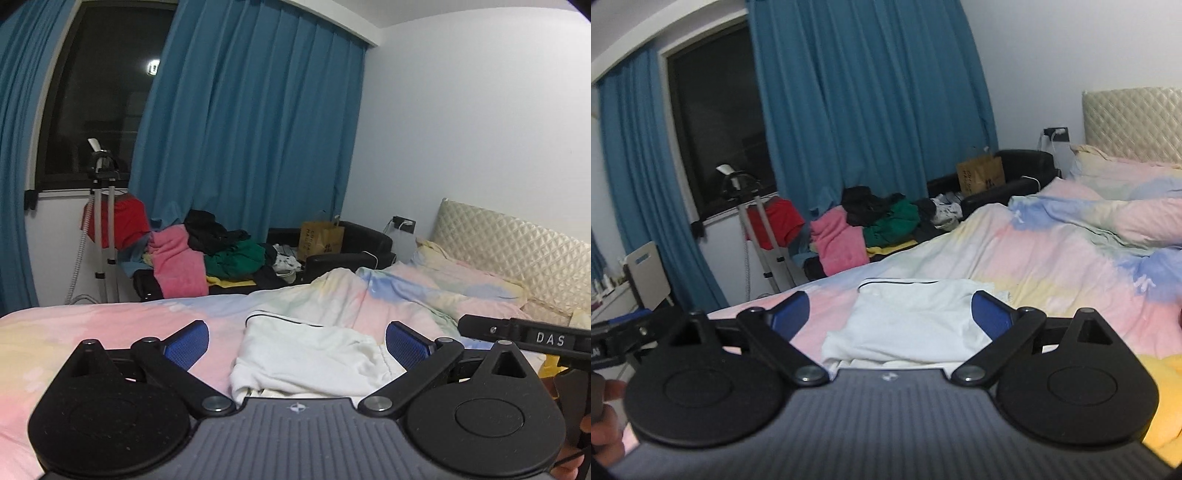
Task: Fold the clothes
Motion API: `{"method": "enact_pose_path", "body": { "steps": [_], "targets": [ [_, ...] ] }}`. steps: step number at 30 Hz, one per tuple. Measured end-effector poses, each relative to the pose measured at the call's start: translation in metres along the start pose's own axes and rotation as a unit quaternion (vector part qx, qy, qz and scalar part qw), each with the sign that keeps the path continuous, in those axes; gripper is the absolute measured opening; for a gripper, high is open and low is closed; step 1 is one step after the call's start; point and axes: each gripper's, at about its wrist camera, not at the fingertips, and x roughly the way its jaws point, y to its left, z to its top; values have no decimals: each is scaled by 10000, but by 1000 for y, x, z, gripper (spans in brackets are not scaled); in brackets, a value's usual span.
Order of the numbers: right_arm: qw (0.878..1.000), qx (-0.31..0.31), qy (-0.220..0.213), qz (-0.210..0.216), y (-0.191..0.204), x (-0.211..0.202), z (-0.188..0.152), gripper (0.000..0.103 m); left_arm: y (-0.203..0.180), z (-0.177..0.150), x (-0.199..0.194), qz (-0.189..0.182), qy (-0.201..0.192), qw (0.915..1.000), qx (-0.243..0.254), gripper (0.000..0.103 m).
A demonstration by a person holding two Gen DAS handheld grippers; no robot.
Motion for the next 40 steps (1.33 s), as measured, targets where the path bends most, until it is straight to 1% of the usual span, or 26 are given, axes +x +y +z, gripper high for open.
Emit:
{"method": "enact_pose_path", "body": {
  "steps": [3,6,12,15,18,20,24,34,40],
  "targets": [
    [9999,-128,-84,38,11,-10,-19,96,0,-17,-16,153,-5,9999,61,103],
    [9996,-222,-145,23,17,-12,-39,96,3,-35,-24,275,-9,9996,62,103],
    [9992,-349,-150,-107,23,-1,-75,96,16,-63,-23,459,-12,9989,55,103],
    [9987,-441,-16,-244,24,10,-91,96,23,-74,-17,443,33,9990,-21,103],
    [9975,-589,121,-362,28,17,-104,96,25,-82,-13,495,87,9987,107,103],
    [9967,-689,116,-415,31,18,-109,96,26,-87,-13,530,67,9984,186,103],
    [9959,-704,65,-570,34,17,-115,96,31,-93,-7,547,186,9983,87,103],
    [9957,-635,122,-657,29,20,-116,96,34,-98,4,627,362,9974,43,103],
    [9954,-628,170,-704,28,22,-116,96,30,-100,4,625,385,9973,49,103]
  ]
}}
